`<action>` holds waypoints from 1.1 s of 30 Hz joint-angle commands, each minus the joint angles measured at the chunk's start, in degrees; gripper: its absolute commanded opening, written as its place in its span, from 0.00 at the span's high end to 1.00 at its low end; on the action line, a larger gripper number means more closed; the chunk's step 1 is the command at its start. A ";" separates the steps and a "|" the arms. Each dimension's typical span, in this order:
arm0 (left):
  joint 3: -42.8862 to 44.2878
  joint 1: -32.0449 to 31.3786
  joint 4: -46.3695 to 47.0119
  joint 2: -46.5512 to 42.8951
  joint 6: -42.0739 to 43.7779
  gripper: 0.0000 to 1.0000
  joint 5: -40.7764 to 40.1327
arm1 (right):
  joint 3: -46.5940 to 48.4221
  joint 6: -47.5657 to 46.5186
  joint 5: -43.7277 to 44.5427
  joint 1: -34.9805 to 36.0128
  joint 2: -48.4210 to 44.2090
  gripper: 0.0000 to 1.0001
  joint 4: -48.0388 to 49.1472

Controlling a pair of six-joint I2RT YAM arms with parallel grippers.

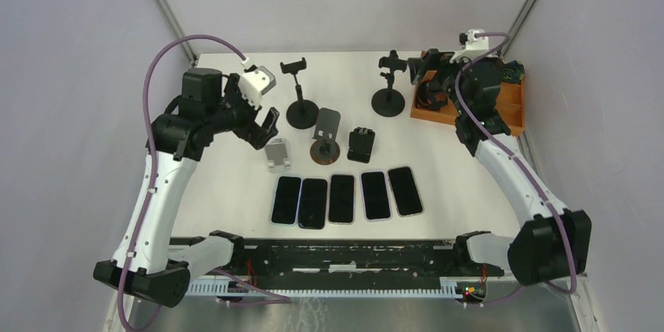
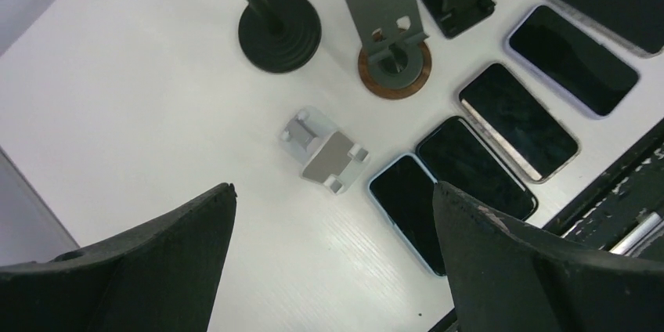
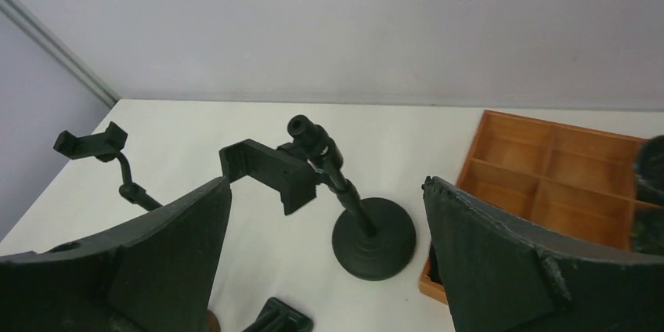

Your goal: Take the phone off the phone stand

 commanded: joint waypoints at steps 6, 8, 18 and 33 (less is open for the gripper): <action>-25.75 0.24 28.26 -7.43 -0.65 0.00 -8.06 | -21.42 -5.32 28.08 -1.60 -21.70 0.02 -6.64; -30.53 0.42 35.33 -7.41 -1.35 0.00 -8.81 | -28.49 -5.22 35.86 -1.88 -23.92 0.02 -4.83; -49.55 9.97 69.19 -2.03 -13.20 0.00 -6.38 | -56.63 -9.61 54.07 -1.97 -26.52 0.02 21.65; -54.08 12.05 83.14 12.97 -14.74 0.00 -9.85 | -64.47 -6.95 60.51 -3.50 -11.28 0.02 43.21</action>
